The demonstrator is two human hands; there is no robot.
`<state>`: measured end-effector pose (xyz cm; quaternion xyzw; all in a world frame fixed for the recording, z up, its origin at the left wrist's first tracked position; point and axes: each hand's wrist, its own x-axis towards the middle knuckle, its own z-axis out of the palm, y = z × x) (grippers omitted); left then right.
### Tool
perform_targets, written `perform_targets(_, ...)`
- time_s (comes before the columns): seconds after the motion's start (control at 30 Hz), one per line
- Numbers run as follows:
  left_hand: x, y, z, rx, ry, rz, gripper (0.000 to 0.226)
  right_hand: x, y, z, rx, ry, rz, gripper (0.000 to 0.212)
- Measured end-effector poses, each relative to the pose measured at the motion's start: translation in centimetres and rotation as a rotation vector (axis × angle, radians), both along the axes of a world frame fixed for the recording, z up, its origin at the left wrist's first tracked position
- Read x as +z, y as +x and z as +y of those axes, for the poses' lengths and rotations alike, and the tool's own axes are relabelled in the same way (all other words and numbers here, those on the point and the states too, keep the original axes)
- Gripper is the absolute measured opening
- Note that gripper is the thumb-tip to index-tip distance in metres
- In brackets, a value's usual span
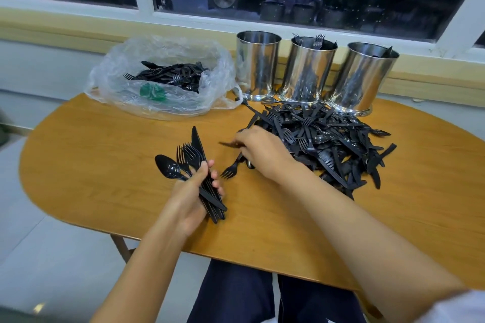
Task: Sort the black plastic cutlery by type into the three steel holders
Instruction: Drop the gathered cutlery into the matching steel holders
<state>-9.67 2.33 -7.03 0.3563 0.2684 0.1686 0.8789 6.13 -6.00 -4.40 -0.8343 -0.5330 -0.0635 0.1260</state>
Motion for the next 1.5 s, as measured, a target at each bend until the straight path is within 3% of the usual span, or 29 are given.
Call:
perform_targets(0.17, 0.1, 0.1, 0.1, -0.003, -0.026, 0.008, 0.016, 4.3, 1.9, -1.0, -0.115, 0.594, 0.367, 0.020)
perform_targets(0.27, 0.6, 0.5, -0.4, -0.019, -0.052, -0.003, 0.015, 7.1, 3.5, -2.2, -0.190, 0.820, 0.601, 0.005)
perform_targets(0.33, 1.0, 0.8, -1.0, -0.021, -0.062, -0.016, 0.014, 8.2, 4.2, -3.8, -0.250, 0.939, 0.761, 0.013)
perform_targets(0.43, 1.8, 1.2, -2.1, -0.037, -0.031, -0.012, 0.013, 8.9, 3.8, -6.5, -0.201, 0.914, 1.020, 0.011)
perform_targets(0.57, 2.5, 1.8, -4.0, -0.175, -0.021, -0.048, 0.016, 7.1, 1.3, -8.4, -0.122, 0.551, 1.209, 0.007)
perform_targets(0.63, 2.7, 2.1, -5.1, -0.264, 0.019, -0.047, 0.017, 5.7, 0.2, -8.5, -0.109, 0.445, 1.154, 0.006)
perform_targets(0.8, 2.5, 2.4, -7.1, -0.358, 0.166, -0.048, 0.023, 3.4, -0.6, -8.2, -0.202, 0.429, 0.871, 0.013)
perform_targets(1.03, 2.0, 2.9, -7.2, -0.285, 0.142, -0.012, 0.012, 3.2, -0.8, -8.7, -0.153, 0.512, 0.938, 0.010)
perform_targets(1.17, 1.8, 3.0, -6.1, -0.229, 0.136, -0.014, 0.015, 2.9, 0.2, -10.9, -0.259, 0.569, 0.885, 0.011)
perform_targets(1.4, 0.9, 2.9, -5.0, -0.141, 0.110, 0.011, 0.016, -0.6, -0.7, -12.1, -0.399, 0.293, 0.592, 0.004)
perform_targets(1.5, 0.6, 2.9, -5.0, -0.135, 0.071, 0.007, 0.013, -1.8, -1.9, -11.0, -0.405, 0.133, 0.387, 0.018)
